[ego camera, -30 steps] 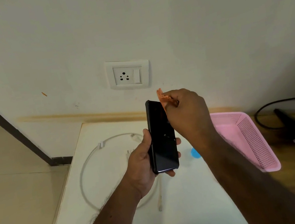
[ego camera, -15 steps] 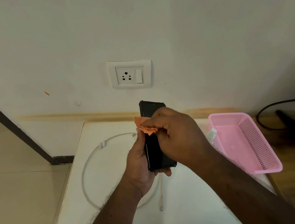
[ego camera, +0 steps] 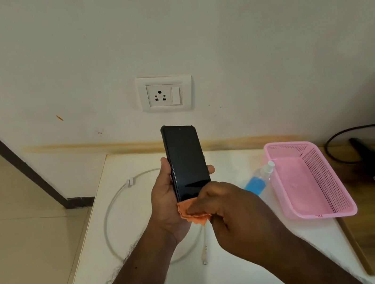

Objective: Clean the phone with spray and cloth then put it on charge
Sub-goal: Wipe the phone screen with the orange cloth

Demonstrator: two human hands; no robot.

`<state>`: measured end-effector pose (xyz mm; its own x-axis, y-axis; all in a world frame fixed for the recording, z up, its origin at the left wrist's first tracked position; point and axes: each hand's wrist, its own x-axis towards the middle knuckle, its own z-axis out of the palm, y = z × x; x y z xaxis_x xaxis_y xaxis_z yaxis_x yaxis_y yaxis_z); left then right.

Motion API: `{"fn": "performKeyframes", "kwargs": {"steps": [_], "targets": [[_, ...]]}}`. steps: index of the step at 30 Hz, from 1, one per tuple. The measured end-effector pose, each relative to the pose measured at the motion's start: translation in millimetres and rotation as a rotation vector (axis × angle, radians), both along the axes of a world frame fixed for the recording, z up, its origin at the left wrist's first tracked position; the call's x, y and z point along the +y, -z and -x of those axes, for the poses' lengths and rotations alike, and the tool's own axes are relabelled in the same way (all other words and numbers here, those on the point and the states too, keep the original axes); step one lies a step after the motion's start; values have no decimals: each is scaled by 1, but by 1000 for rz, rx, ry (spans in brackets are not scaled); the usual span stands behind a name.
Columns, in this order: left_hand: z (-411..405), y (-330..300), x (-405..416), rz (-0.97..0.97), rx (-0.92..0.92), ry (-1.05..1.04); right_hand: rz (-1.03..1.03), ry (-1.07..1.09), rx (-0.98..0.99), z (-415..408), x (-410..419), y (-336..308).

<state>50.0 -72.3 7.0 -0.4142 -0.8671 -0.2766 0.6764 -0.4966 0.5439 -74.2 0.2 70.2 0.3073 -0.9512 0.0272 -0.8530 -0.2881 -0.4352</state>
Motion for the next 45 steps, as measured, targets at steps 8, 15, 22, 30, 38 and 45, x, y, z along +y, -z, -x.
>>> {"fn": "performKeyframes", "kwargs": {"steps": [8, 15, 22, 30, 38, 45], "targets": [[-2, -3, 0, 130, 66, 47, 273, 337, -322, 39, -39, -35], [6, -2, 6, 155, 89, 128, 388, 292, -30, 29, -93, -40], [2, -1, 6, 133, 11, 75, 300, 265, 9, 24, -74, -21], [-1, -5, 4, 84, 6, -31, 143, 199, 44, 14, -35, -9], [0, -2, 2, 31, -27, -57, 216, 239, 42, 8, -11, 2], [-4, -7, 1, 74, -12, -104, 11, 394, -230, -7, 15, 31]]}}
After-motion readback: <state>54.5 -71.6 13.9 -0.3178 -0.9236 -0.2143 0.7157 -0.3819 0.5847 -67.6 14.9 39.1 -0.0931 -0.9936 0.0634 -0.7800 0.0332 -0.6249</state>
